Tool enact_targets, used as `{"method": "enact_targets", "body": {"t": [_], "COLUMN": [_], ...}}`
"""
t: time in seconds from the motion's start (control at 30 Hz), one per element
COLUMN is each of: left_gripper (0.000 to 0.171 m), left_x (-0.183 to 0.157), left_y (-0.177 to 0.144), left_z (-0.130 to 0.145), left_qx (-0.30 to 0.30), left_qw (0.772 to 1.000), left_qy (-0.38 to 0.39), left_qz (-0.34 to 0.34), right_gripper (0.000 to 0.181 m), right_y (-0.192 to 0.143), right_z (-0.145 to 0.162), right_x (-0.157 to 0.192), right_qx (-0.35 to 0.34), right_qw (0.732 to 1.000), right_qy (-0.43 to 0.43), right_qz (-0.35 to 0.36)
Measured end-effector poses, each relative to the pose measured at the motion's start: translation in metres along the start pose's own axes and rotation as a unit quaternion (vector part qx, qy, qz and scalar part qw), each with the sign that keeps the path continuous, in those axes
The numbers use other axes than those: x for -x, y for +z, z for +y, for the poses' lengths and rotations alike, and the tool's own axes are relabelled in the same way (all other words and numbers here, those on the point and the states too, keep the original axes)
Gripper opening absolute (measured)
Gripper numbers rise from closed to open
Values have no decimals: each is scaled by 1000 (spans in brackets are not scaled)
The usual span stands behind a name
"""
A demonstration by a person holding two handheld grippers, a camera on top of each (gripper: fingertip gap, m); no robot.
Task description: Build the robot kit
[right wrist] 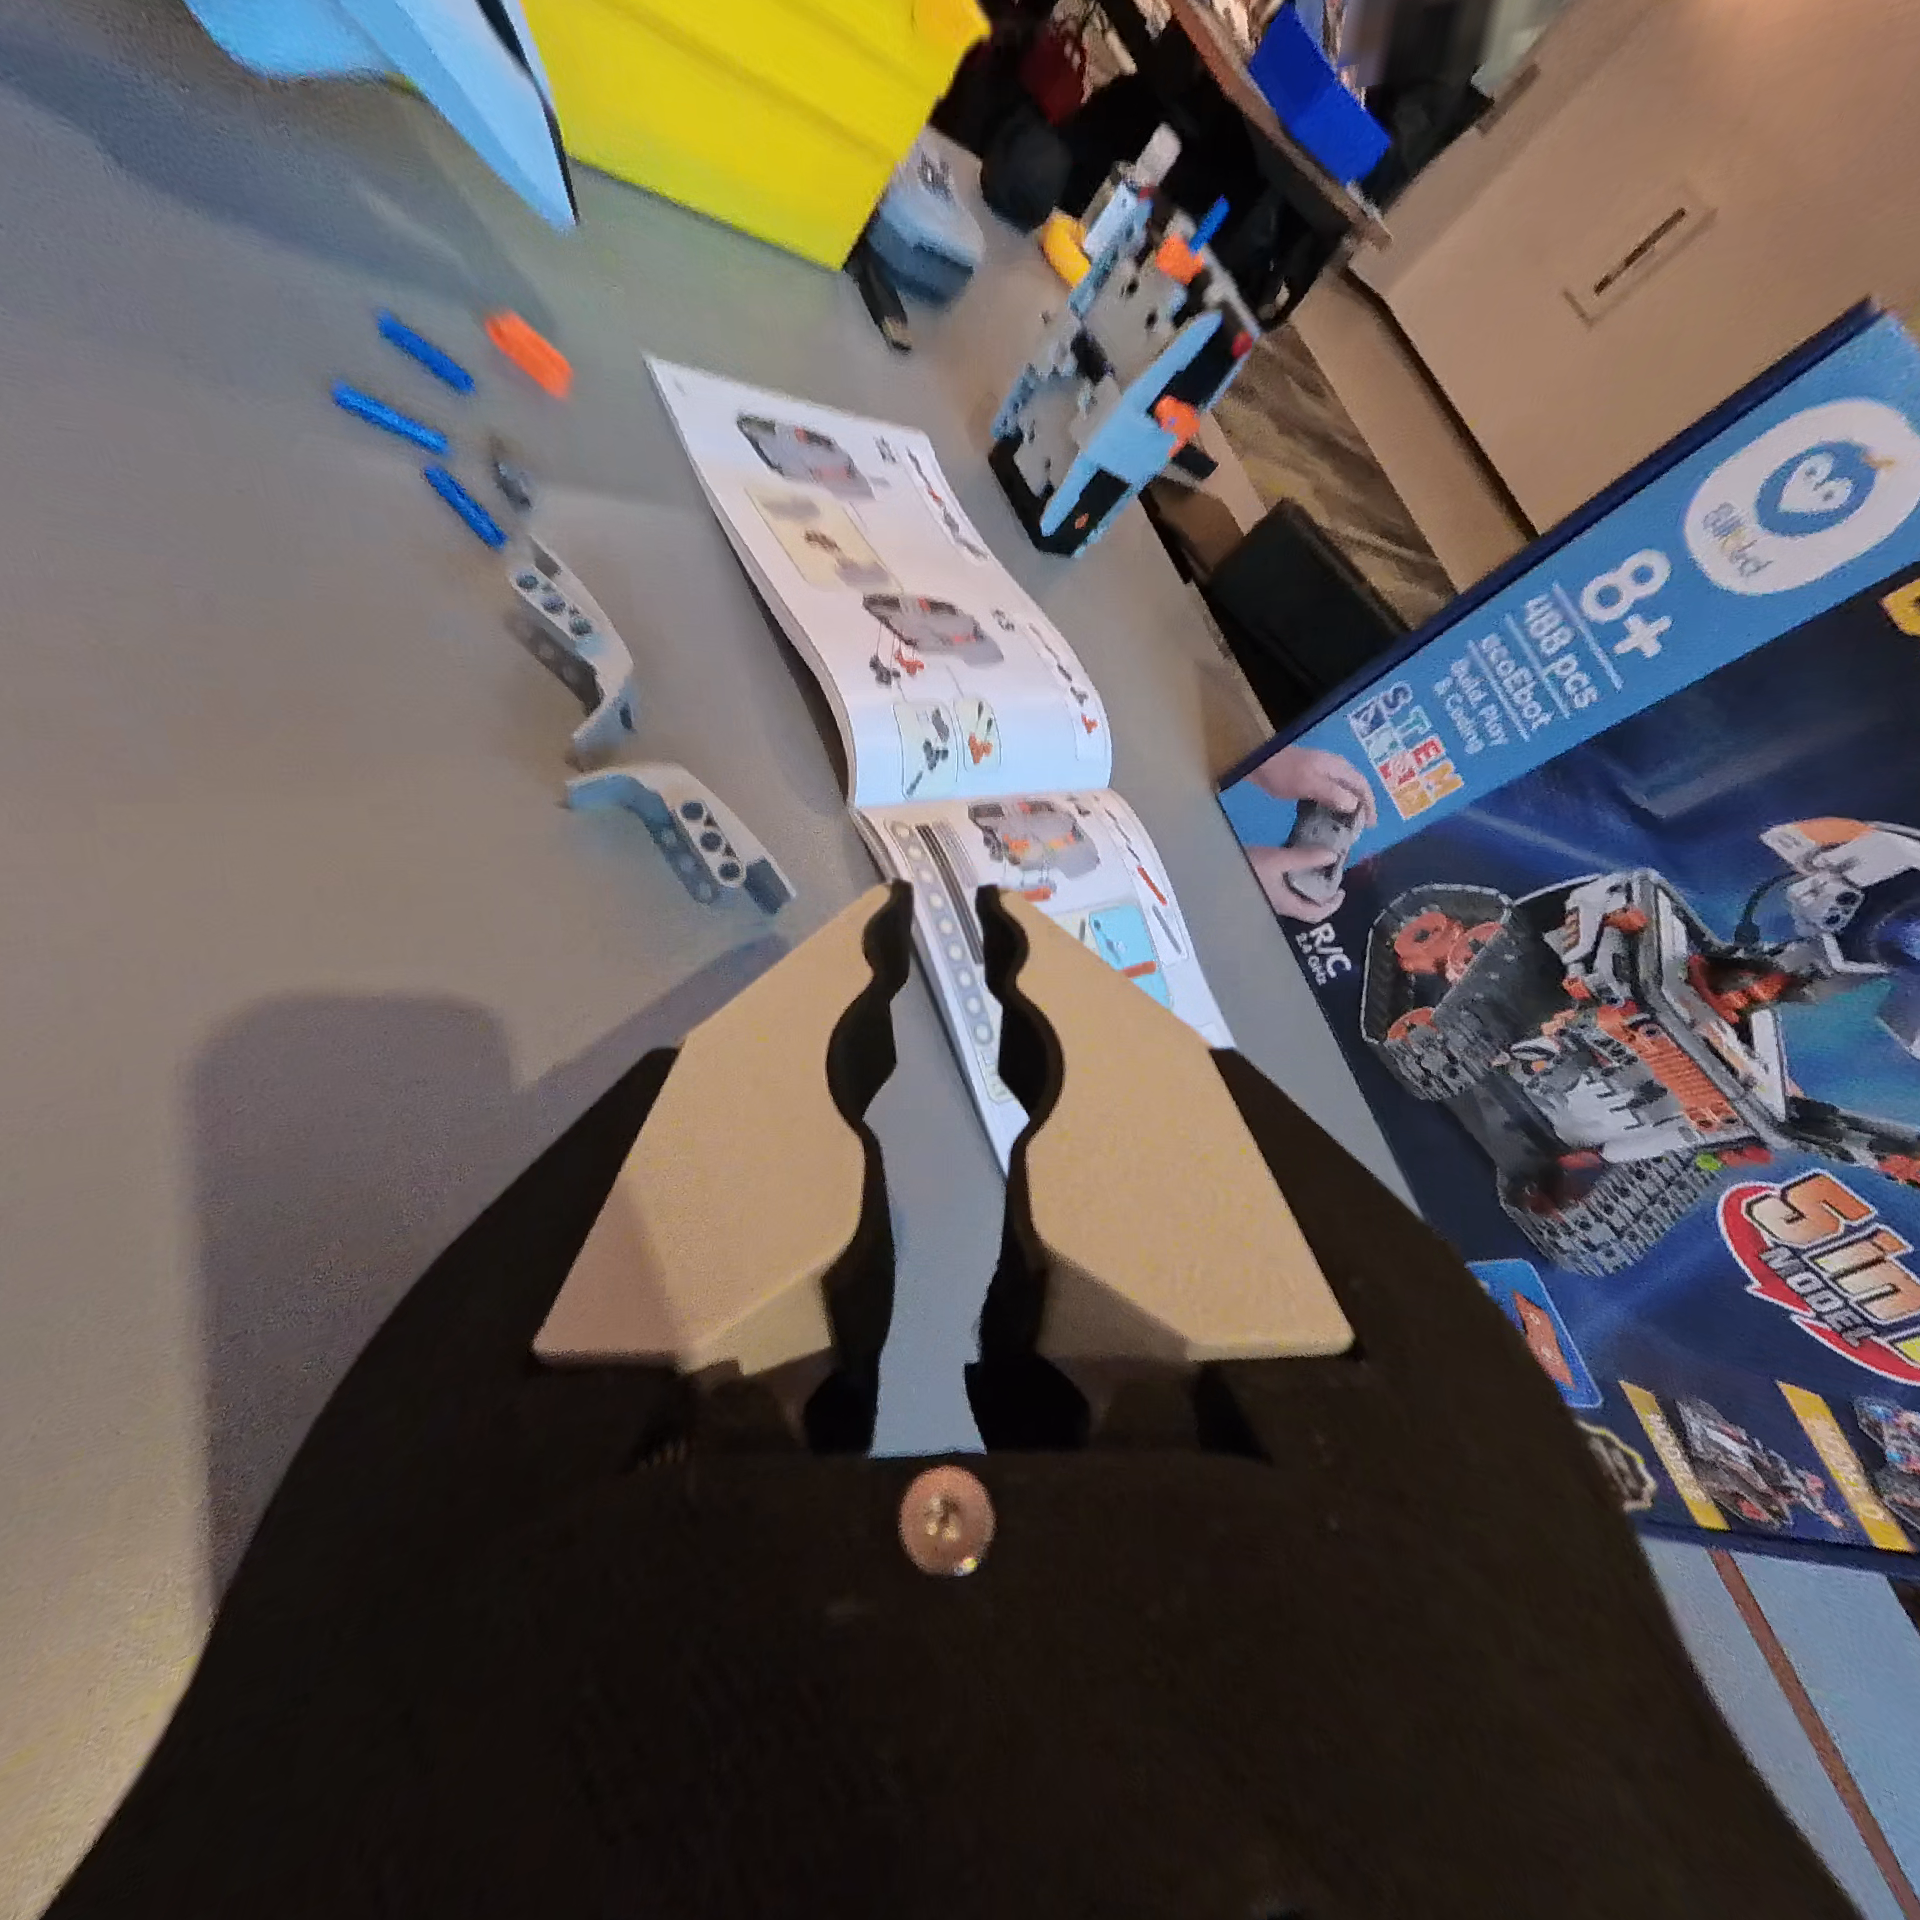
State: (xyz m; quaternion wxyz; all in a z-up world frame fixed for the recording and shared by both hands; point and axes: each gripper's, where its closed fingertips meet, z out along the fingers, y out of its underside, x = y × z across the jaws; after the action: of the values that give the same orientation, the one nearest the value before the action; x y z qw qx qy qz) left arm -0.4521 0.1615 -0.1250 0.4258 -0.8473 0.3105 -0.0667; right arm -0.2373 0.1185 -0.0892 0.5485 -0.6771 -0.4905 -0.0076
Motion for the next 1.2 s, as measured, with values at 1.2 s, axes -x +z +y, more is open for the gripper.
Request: {"method": "enact_targets", "body": {"t": [1.2], "left_gripper": [0], "left_x": [-54], "left_y": [-37], "left_z": [22], "left_qx": [56], "left_qw": [995], "left_qy": [35], "left_qz": [69], "right_gripper": [8], "right_y": [-1], "right_z": [-1], "right_x": [3], "right_qx": [20], "right_qw": [997], "right_qy": [-75], "right_qz": [21]}}
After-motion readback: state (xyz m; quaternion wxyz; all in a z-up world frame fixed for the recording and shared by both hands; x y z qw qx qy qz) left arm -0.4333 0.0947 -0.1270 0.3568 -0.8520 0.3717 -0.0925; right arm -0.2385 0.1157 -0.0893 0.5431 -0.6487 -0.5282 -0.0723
